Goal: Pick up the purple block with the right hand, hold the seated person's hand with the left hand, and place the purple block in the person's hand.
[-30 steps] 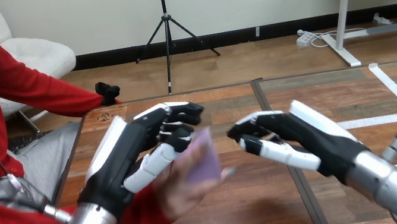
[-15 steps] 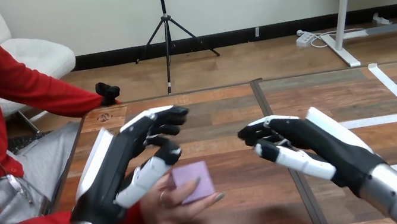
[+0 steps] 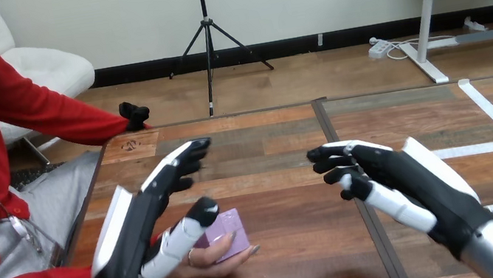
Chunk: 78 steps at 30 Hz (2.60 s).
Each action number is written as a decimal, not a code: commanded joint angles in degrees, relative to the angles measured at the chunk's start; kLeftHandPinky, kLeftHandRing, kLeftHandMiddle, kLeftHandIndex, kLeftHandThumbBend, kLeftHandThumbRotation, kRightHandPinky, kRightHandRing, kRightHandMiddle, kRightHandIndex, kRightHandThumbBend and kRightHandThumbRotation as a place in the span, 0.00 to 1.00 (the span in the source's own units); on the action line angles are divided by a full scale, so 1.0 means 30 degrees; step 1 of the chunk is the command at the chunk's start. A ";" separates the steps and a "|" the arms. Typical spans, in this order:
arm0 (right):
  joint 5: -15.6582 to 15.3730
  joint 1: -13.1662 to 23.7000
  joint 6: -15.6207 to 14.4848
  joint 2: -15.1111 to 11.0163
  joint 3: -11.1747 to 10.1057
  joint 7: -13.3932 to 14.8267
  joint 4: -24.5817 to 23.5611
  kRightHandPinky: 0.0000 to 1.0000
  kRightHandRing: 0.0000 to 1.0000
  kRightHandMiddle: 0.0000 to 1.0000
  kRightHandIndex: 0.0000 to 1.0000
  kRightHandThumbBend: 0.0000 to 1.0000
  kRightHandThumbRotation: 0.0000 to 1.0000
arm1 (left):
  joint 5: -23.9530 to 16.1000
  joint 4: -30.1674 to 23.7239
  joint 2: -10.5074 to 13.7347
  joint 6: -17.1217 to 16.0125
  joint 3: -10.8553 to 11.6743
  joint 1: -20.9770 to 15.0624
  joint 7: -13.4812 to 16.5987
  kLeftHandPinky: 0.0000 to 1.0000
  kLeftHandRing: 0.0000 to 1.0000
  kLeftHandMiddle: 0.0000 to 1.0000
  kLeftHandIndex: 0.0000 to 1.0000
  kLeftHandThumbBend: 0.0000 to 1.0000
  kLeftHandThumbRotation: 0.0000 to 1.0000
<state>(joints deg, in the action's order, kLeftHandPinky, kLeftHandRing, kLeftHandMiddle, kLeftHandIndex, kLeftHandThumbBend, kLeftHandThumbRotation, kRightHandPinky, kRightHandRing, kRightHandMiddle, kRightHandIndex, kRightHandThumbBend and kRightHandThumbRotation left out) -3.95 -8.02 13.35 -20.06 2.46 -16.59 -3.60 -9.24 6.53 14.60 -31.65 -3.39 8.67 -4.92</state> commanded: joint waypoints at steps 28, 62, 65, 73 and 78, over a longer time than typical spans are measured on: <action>0.2682 -0.3578 0.2789 0.4343 0.0634 0.1282 -0.2769 0.67 0.77 0.81 0.81 0.83 1.00 | 0.2664 -0.0503 -0.1886 -0.3259 -0.0772 0.1678 -0.1360 0.66 0.73 0.76 0.75 0.77 0.97; 0.2350 -0.4560 0.3663 0.4906 0.1166 0.1354 -0.2756 0.75 0.82 0.84 0.84 0.77 1.00 | 0.6606 -0.0684 -0.2837 -0.2331 -0.0712 0.1746 -0.3780 0.54 0.65 0.68 0.67 0.74 0.97; 0.2274 -0.4662 0.3521 0.4872 0.1171 0.1386 -0.2919 0.75 0.83 0.84 0.83 0.78 1.00 | 0.6820 -0.0734 -0.3007 -0.2360 -0.0664 0.1767 -0.3805 0.53 0.64 0.67 0.66 0.74 0.96; 0.2090 -0.4801 0.3234 0.4690 0.1152 0.1380 -0.3201 0.77 0.84 0.85 0.83 0.78 1.00 | 0.7776 -0.0679 -0.3555 -0.2500 -0.0579 0.1719 -0.3990 0.48 0.59 0.64 0.63 0.69 0.93; 0.2138 -0.4858 0.3114 0.4640 0.1103 0.1393 -0.3338 0.77 0.84 0.85 0.83 0.78 1.00 | 0.8095 -0.0796 -0.3889 -0.2285 -0.0486 0.1776 -0.3786 0.46 0.56 0.60 0.61 0.67 0.91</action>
<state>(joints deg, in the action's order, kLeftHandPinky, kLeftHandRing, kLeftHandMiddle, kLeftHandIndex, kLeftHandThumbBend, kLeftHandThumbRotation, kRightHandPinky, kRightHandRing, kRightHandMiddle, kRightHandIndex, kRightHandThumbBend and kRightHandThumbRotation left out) 2.23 -24.28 22.75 -6.11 6.10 -12.86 -9.83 13.74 6.44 4.64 -38.45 -5.73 16.00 -16.57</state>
